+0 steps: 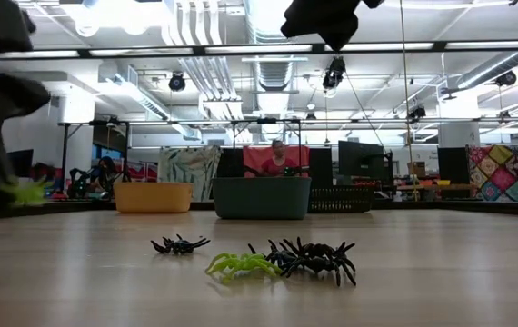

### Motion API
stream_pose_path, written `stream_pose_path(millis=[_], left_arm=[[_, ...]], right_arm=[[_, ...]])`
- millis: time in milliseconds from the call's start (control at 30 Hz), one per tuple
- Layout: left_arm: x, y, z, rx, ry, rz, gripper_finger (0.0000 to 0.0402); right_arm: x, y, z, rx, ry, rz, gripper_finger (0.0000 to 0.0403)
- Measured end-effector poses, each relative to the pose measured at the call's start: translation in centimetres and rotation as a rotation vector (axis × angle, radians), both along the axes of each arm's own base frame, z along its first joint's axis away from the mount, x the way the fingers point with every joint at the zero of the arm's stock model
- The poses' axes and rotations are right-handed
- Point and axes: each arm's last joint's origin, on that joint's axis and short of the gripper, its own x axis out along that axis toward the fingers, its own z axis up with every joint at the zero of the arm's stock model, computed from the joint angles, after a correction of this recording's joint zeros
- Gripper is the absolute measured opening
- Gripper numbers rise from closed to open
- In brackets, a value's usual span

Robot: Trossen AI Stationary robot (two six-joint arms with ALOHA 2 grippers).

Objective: Sort Halloween decoration
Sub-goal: Put the green spider toy into the blue bin

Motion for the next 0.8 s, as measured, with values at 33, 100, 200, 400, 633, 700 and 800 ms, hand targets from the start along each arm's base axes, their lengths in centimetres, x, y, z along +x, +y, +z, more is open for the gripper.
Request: stream_pose_path(millis=[33,100,200,400,633,700,800], left_arm=[[0.0,0.0,0.4,-0.001,-0.022,-0.001,0.0],[0.0,0.1,1.3,-0.014,-0.069,-0.005,0.0],[0.1,0.3,2.8,-0.03,-0.163,0.006,0.0],[0.8,0.2,6.0,-0.045,-0.412,0.001,0.0],[3.0,0.0,8.9,-0.047,-0.61,-0.081,0.0],[3.8,0.0,9.3,-0.039,-0.651,-0.111,0.0],[5.1,0.2,9.3,-0.025,-0.692,-0.14,0.0]], right_arm=[[0.0,0.2,-0.3,-0.01,-0.019,0.018,0.0086],[-0.1,0.6,-1.0,-0.028,-0.058,0.051,0.0086],[-0.3,0.7,-2.3,-0.029,-0.113,0.068,0.0084],[-0.7,0.4,-4.3,-0.004,-0.251,0.066,0.0084],[-0.7,0.5,-3.8,-0.001,-0.429,0.089,0.0116],[-0.6,0.6,-3.5,0.001,-0.457,0.096,0.0134],[-0.6,0.7,-3.2,0.005,-0.492,0.135,0.016]])
